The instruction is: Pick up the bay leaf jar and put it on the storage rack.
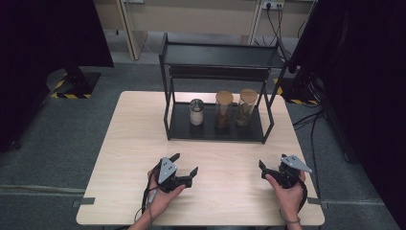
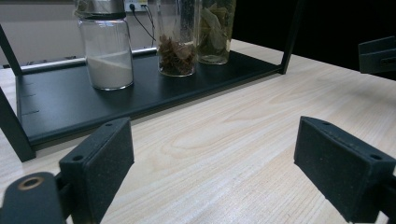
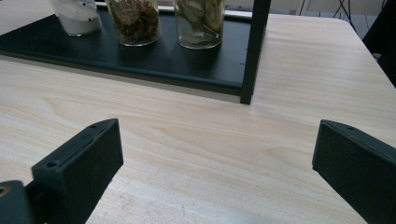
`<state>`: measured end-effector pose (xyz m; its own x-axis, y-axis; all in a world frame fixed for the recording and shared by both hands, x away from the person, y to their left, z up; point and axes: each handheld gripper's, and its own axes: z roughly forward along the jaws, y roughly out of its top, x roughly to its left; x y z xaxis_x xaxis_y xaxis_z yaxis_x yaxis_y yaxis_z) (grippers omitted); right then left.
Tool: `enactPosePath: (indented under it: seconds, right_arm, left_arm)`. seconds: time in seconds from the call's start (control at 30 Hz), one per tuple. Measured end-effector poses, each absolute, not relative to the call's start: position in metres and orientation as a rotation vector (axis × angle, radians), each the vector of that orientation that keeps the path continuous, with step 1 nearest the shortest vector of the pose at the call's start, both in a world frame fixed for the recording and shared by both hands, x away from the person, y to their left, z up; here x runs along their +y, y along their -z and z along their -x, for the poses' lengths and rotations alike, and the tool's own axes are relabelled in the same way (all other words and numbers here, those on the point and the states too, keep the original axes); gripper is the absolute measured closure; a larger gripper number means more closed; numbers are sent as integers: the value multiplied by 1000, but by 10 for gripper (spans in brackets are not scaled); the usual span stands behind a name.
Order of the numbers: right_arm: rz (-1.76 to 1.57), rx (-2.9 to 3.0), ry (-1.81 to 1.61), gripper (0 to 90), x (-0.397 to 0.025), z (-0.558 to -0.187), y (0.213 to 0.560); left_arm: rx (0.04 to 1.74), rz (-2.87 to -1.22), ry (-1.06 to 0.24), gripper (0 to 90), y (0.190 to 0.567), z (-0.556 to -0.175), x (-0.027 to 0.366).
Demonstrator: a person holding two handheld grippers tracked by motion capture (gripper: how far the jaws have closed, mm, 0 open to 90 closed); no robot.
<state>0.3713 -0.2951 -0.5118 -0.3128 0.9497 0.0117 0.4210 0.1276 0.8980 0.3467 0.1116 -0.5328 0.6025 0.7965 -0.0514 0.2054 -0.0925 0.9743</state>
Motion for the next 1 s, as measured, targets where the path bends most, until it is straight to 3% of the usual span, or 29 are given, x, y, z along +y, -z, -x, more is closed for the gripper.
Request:
enactPosePath:
  seconds: [1.0]
  right_arm:
    - [-1355, 1792, -1118, 21, -304, -372, 521]
  left_arm:
    - [850, -1624, -612, 118, 533, -347, 112]
